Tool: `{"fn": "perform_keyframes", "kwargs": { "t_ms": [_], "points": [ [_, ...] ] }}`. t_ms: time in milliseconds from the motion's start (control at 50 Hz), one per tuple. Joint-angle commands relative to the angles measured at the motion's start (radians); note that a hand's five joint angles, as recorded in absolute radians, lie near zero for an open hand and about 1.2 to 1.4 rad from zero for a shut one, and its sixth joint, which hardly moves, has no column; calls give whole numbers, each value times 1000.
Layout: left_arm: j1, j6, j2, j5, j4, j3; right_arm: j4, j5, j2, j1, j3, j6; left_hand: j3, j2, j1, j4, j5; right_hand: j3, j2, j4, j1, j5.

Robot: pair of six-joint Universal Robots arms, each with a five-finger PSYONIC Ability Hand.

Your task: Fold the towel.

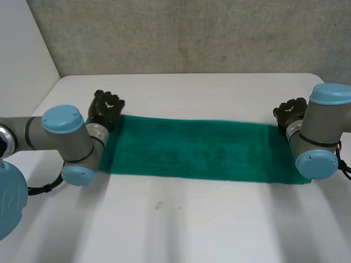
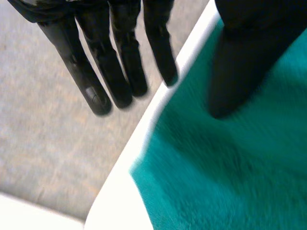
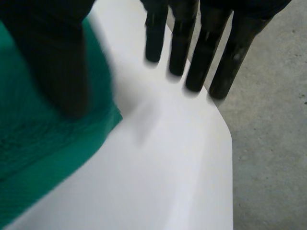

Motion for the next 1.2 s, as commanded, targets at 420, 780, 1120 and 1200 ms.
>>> {"fn": "perform_keyframes", "kwargs": {
  "t_ms": [420, 780, 1120, 1200],
  "points": [
    [-29, -14, 301, 56, 118, -375, 11, -292, -446, -164, 632, 227, -649, -648, -563, -645, -620, -393, -375, -401, -185, -396],
    [-27, -16, 355, 55, 118, -446, -65, -297, -335, -363, 592, 208, -649, -648, -563, -645, -620, 815, 833, 808, 1023, 813],
    [-9, -43, 420, 52, 109, -498, -42, -300, -495, -394, 451, 43, -649, -648, -563, -645, -620, 815, 833, 808, 1023, 813],
    [-9, -69, 445, 44, 108, -516, -42, -317, -501, -184, 379, 99, -649, -648, -563, -645, -620, 815, 833, 808, 1023, 813]
  ]
}}
